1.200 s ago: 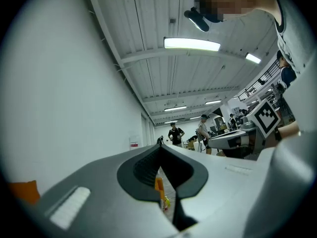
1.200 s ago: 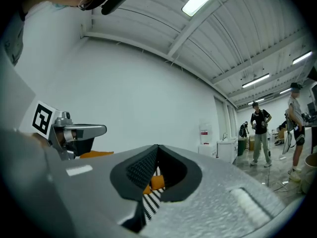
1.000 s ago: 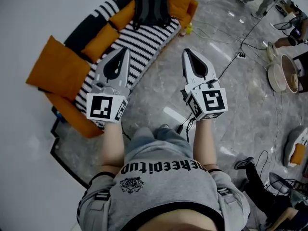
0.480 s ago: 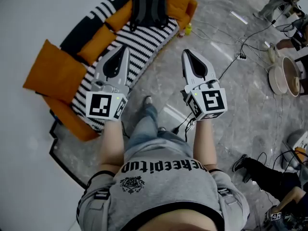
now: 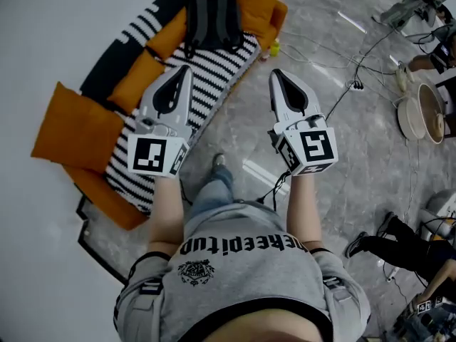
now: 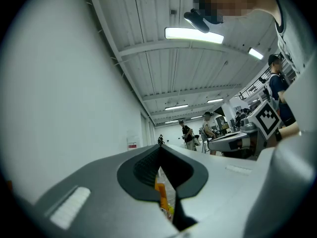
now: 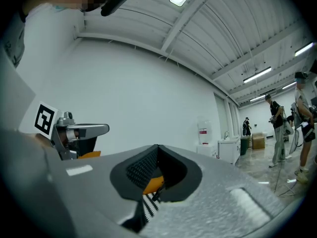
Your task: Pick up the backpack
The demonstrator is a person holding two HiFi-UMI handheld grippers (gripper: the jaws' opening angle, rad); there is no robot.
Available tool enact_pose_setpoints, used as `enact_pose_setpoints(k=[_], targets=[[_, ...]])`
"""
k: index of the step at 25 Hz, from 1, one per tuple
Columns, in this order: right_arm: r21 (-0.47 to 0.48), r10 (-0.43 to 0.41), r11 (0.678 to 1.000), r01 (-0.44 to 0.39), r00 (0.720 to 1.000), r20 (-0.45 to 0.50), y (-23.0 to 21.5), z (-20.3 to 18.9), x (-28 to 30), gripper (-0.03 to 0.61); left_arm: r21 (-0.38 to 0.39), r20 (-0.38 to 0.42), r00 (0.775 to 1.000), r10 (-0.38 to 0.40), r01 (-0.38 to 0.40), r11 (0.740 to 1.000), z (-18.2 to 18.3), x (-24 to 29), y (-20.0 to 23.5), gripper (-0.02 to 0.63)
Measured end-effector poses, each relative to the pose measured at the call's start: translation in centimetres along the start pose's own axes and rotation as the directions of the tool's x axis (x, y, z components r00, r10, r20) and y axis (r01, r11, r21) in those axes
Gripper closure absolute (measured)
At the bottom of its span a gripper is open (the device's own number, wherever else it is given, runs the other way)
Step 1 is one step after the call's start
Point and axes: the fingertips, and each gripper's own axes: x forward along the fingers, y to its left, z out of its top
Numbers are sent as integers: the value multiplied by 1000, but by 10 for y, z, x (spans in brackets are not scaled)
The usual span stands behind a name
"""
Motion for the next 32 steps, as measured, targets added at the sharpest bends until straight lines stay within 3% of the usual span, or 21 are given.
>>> enact_pose_setpoints(k=[20, 32], targets=[[8, -27, 1000, 27, 999, 18, -26, 2, 162, 575, 2, 7, 1000, -22, 22, 1000, -31, 100, 128, 600], [-11, -31, 999, 31, 999, -16, -33, -7, 191, 575, -33, 7, 1000, -20, 21, 999, -46, 120, 151, 600]])
